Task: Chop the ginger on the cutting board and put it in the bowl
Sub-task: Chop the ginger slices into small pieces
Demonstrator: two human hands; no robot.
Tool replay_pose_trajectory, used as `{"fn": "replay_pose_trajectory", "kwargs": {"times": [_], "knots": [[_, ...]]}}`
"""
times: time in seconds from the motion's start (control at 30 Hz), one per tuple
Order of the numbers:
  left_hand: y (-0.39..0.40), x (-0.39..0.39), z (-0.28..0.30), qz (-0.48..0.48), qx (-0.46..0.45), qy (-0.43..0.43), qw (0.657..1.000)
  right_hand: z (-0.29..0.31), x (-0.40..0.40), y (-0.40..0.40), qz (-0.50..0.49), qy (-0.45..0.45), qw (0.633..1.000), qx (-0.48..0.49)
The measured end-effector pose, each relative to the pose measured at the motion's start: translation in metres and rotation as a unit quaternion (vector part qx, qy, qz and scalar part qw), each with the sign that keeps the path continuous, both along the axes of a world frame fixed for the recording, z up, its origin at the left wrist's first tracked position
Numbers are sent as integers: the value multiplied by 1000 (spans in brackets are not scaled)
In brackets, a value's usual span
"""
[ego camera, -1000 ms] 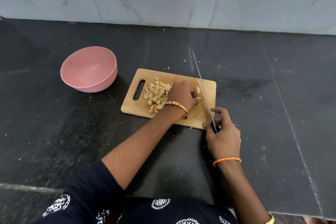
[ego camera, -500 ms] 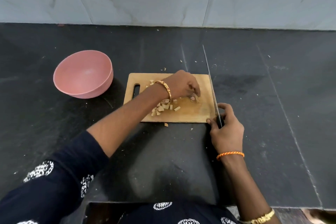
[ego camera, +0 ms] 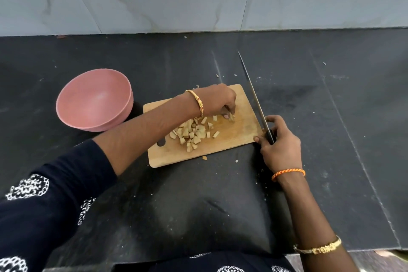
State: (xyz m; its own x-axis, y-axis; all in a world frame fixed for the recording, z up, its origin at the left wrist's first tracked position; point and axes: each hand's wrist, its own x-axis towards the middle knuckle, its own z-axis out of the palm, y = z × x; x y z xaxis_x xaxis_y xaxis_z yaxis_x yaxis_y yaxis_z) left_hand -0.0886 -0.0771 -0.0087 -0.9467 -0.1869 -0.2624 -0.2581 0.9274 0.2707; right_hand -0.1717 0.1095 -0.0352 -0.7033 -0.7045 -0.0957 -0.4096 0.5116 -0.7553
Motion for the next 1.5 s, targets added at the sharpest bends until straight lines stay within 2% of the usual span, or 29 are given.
{"fn": "replay_pose_trajectory", "kwargs": {"times": [0.1, 0.2, 0.3, 0.43, 0.6, 0.73, 0.9, 1.1, 1.3, 1.43, 1.5], "knots": [[3, -4, 0, -23, -20, -26, 999, 1, 0, 0, -3, 4, 1000, 2], [6, 2, -2, -12, -20, -2, 1000, 1, 0, -1, -1, 9, 1000, 6], [21, 13, -10, 73, -35, 46, 996, 2, 1, -1, 0, 9, 1000, 8], [45, 12, -20, 205, -48, 108, 971, 4, -1, -1, 4, 7, 1000, 8], [48, 13, -23, 290, 1, 140, 947, 6, 1, 4, -2, 27, 1000, -9], [49, 20, -25, 305, 44, 159, 938, 5, 9, 18, 40, 51, 997, -41], [58, 23, -27, 321, 50, 189, 927, 2, 25, 35, 33, 6, 997, -63], [53, 23, -12, 405, 121, 182, 888, -5, 27, 39, 41, -23, 997, -54], [47, 16, -8, 421, 144, 127, 887, -4, 13, 34, 23, -23, 997, -69], [47, 13, -9, 390, 129, 100, 906, -2, 9, 33, 32, -31, 997, -64], [52, 12, -13, 380, 104, 115, 912, -2, 9, 33, 36, -31, 997, -60]]}}
